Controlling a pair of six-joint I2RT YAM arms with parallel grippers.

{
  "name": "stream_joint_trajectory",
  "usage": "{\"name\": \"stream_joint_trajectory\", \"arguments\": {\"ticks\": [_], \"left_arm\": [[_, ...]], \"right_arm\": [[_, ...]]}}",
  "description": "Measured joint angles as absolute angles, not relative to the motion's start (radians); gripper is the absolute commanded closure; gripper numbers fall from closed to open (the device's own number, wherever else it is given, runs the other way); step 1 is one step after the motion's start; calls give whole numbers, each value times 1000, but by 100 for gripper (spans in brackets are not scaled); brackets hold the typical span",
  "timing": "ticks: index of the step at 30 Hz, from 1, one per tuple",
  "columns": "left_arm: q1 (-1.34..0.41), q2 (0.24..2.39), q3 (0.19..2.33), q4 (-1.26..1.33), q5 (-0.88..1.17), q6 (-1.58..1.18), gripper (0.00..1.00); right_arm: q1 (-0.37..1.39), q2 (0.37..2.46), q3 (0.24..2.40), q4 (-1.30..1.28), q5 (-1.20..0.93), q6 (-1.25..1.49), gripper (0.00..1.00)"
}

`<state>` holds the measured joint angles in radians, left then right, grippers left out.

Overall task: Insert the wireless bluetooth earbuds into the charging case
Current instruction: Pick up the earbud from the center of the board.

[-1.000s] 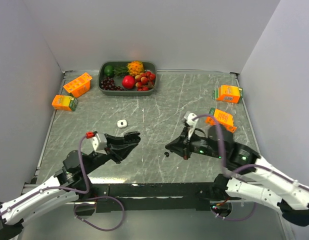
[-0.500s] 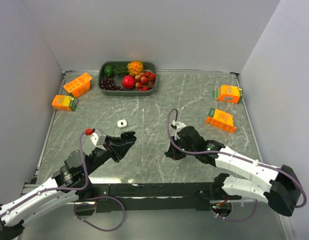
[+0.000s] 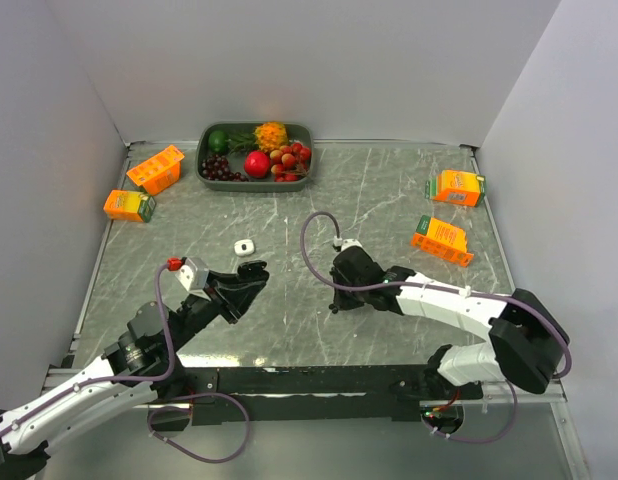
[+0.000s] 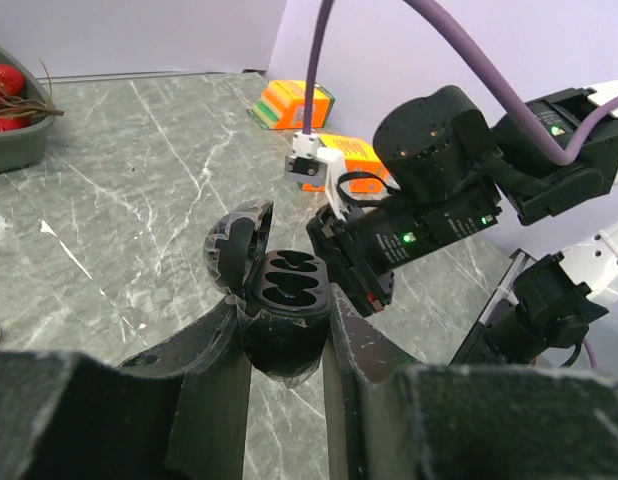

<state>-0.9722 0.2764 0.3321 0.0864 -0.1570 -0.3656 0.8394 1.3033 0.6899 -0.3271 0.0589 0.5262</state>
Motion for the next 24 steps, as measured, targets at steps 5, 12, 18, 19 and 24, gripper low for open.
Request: {"name": "stream_joint_trajectory", "arguments": {"ticks": [5, 12, 18, 19, 24], "left_arm": [[-972, 276, 332, 85, -157, -366, 99], [-972, 277, 332, 81, -157, -366, 99], [-972, 277, 332, 80, -156, -373, 99], [-972, 277, 332, 80, -156, -374, 99], [-972, 282, 332, 80, -156, -383, 99]], "right_arm": [[830, 1345, 711, -323, 72, 511, 80], [812, 1398, 721, -324, 78, 488, 68], [811, 1404, 722, -321, 63, 473, 64], [811, 1406, 722, -319, 59, 472, 64], [811, 1418, 722, -303, 37, 460, 65]]}}
